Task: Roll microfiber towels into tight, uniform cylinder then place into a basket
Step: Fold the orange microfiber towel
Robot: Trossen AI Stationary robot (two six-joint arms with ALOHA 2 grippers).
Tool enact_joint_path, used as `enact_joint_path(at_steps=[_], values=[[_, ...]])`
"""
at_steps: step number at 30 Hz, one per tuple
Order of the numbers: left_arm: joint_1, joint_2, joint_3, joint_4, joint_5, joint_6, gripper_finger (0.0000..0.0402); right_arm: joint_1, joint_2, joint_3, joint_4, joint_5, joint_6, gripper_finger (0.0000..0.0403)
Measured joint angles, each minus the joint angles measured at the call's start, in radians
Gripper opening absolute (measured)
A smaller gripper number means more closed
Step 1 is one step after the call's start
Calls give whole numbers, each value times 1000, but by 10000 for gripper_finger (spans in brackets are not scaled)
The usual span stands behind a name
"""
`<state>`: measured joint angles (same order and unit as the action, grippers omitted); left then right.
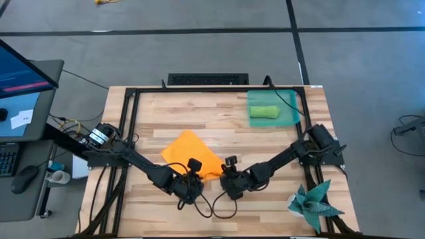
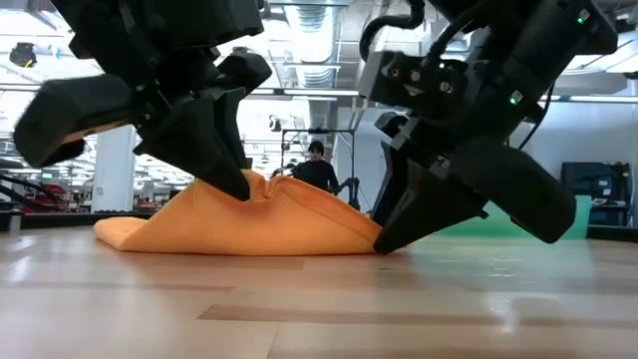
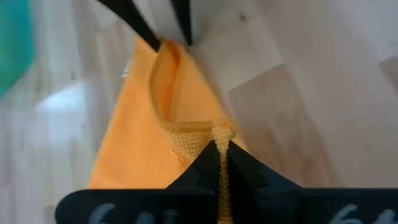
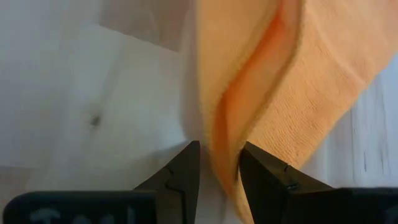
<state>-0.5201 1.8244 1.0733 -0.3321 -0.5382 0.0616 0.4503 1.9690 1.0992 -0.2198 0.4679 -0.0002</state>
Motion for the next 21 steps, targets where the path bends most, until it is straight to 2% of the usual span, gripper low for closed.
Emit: enact_joint_path(at_steps=[5, 10, 13, 19, 21], values=[[0, -1, 0, 0, -11, -2, 2, -30, 0, 0, -42, 1, 80, 131], [0, -1, 0, -1, -12, -3, 2, -53, -5, 1, -53, -65, 106, 122], [0, -1, 0, -8, -12, -3, 2, -53, -5, 1, -53, -71, 106, 96], [0, -10, 0, -31, -34, -33, 2, -53, -3, 1, -54, -82, 100, 19], [0, -29, 1, -41, -38, -57, 2, -53, -3, 1, -56, -82, 98, 9]])
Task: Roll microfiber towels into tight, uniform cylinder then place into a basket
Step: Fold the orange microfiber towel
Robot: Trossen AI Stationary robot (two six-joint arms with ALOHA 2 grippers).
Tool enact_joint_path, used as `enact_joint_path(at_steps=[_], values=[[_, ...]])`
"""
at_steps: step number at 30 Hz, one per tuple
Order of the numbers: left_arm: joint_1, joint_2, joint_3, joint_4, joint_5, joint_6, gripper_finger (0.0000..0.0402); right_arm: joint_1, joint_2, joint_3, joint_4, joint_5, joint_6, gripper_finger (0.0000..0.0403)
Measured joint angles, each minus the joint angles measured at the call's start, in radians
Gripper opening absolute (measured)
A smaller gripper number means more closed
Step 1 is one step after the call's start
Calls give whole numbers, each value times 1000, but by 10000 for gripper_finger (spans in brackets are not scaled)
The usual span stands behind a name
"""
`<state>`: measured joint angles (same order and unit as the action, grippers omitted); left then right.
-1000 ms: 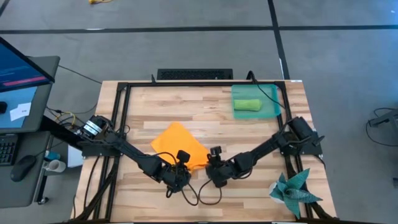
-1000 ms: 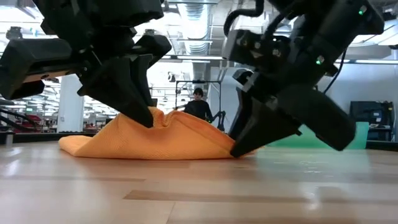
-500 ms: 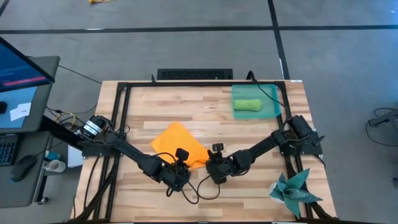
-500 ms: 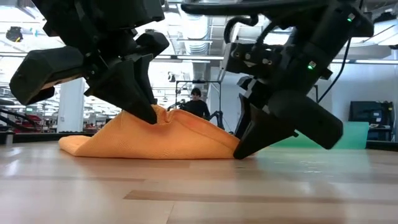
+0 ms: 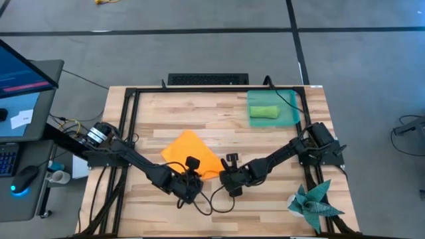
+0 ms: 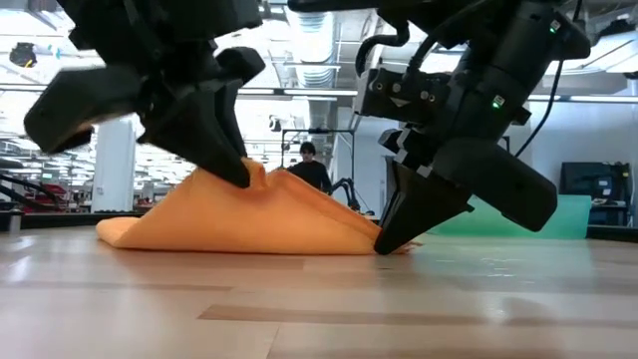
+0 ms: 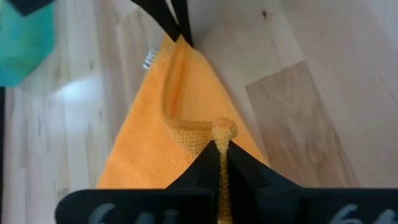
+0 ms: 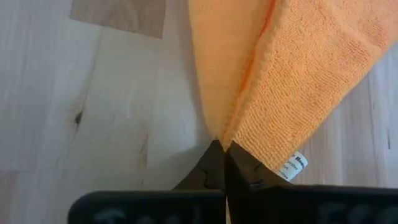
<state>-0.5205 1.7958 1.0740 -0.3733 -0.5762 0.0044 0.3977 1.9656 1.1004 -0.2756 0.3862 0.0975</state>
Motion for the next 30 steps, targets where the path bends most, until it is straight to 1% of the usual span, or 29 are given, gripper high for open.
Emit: enact_joint_path(at_steps=[4, 6, 10, 13, 16, 18, 20, 24, 30], values=[[-3, -54, 0, -37, -5, -71, 2, 8, 1, -1, 2, 6, 0, 16], [-8, -78, 0, -37, -5, -96, 2, 8, 2, 4, -2, 7, 0, 12], [-25, -107, 1, -40, -5, -107, 2, 8, 5, 29, -13, 10, -2, 8], [-45, -119, 1, -40, -5, -107, 2, 14, 2, 69, -59, 23, -3, 9], [-61, -126, 1, -41, -9, -107, 2, 33, -11, 120, -146, 66, -2, 5], [-71, -140, 1, -41, -11, -107, 2, 51, -26, 156, -202, 115, 3, 5], [-85, -161, 1, -49, -16, -121, 2, 69, -39, 196, -216, 159, 6, 7], [-119, -224, 1, -93, -27, -162, 2, 110, -74, 273, -256, 195, 7, 4], [-179, -332, 3, -107, -33, -221, 2, 175, -108, 392, -335, 259, 7, 5]])
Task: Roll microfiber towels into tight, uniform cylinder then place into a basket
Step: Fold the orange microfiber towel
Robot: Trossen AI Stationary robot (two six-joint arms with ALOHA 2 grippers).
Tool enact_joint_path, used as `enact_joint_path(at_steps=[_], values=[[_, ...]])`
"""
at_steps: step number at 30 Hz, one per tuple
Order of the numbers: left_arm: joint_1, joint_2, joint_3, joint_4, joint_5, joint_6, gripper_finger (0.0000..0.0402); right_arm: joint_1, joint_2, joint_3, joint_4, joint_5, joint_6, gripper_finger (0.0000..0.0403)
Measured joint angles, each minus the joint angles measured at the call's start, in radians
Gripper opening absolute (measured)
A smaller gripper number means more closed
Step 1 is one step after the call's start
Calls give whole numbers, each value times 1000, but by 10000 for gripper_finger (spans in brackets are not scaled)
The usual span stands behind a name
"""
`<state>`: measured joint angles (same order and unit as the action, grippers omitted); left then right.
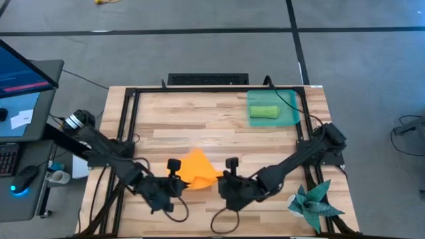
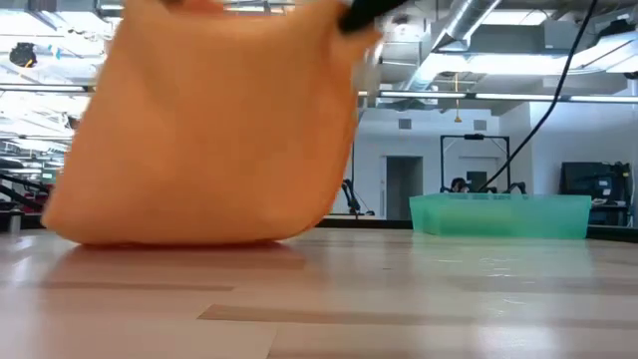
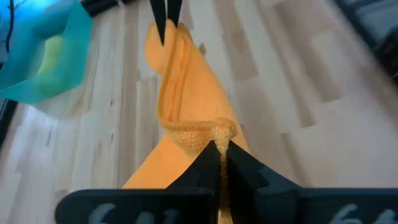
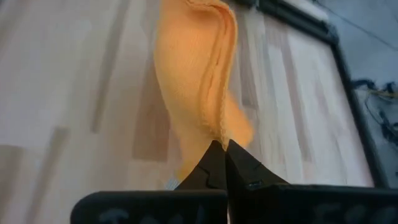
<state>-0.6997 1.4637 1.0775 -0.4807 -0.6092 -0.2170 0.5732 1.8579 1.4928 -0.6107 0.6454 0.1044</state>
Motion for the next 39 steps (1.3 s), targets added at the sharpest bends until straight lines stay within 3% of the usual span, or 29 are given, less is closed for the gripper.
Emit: enact_joint_path(at_steps=[13, 19, 23, 33, 36, 39], values=[[-47, -165, 155, -5, 2, -297, 2, 53, -5, 319, -145, 8, 2, 6], [-47, -158, 175, 1, 153, -482, 2, 81, -7, 412, -149, 8, 72, 3], [-61, -143, 175, 2, 167, -543, 2, 109, -7, 425, -153, 6, 111, 4], [-101, -136, 175, 48, 135, -540, 2, 167, -6, 427, -167, 8, 205, 5], [-88, -136, 176, 18, 58, -418, 2, 131, -6, 427, -200, 91, 114, 5], [-39, -137, 176, -155, -55, -324, 2, 22, -6, 426, -352, 115, 200, 5]])
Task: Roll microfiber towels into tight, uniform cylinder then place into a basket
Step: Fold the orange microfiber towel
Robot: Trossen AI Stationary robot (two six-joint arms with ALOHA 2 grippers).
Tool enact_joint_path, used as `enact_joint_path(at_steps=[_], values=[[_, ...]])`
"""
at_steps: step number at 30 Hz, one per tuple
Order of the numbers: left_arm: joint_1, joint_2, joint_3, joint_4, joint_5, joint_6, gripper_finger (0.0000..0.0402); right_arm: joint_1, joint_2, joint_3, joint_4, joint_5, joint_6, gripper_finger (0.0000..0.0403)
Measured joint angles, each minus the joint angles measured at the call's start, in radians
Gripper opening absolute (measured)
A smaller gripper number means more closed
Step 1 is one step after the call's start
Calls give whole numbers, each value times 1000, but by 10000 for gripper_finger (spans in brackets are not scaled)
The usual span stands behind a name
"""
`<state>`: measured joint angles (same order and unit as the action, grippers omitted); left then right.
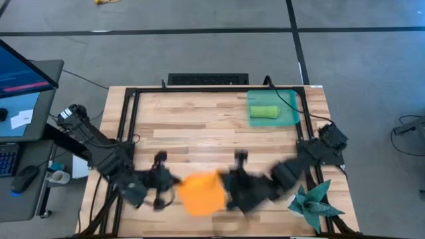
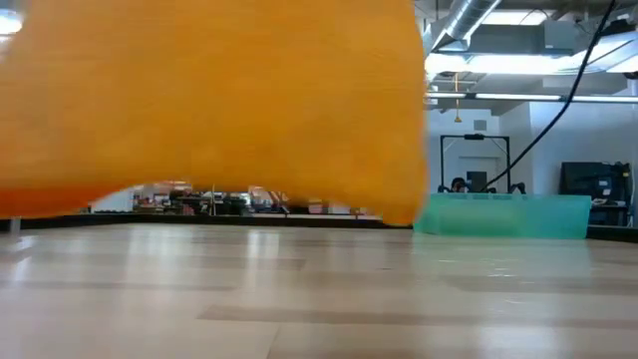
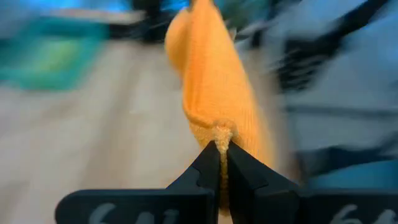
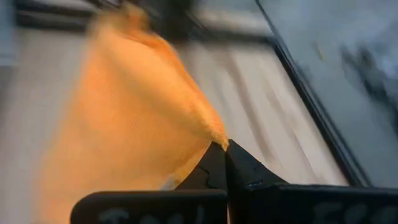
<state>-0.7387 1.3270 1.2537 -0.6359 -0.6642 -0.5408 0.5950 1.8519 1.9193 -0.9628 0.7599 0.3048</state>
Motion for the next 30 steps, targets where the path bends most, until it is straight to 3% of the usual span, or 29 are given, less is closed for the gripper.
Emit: enact_joint_path(at_steps=[3, 6, 11, 17, 30], values=[[64, 6, -9, -185, -82, -80, 2, -116, 0, -54, -90, -65, 112, 5], [122, 9, -60, -260, -143, -96, 2, -194, 3, -121, -91, -94, 139, 4], [237, 14, -202, -155, -123, -70, 2, -314, 3, -202, -55, -168, 139, 3], [328, 17, -387, 61, -101, 85, 2, -388, 3, -313, 45, -247, 33, 3], [464, 16, -486, 143, -116, 514, 2, -429, 1, -487, 229, -312, -245, 4]])
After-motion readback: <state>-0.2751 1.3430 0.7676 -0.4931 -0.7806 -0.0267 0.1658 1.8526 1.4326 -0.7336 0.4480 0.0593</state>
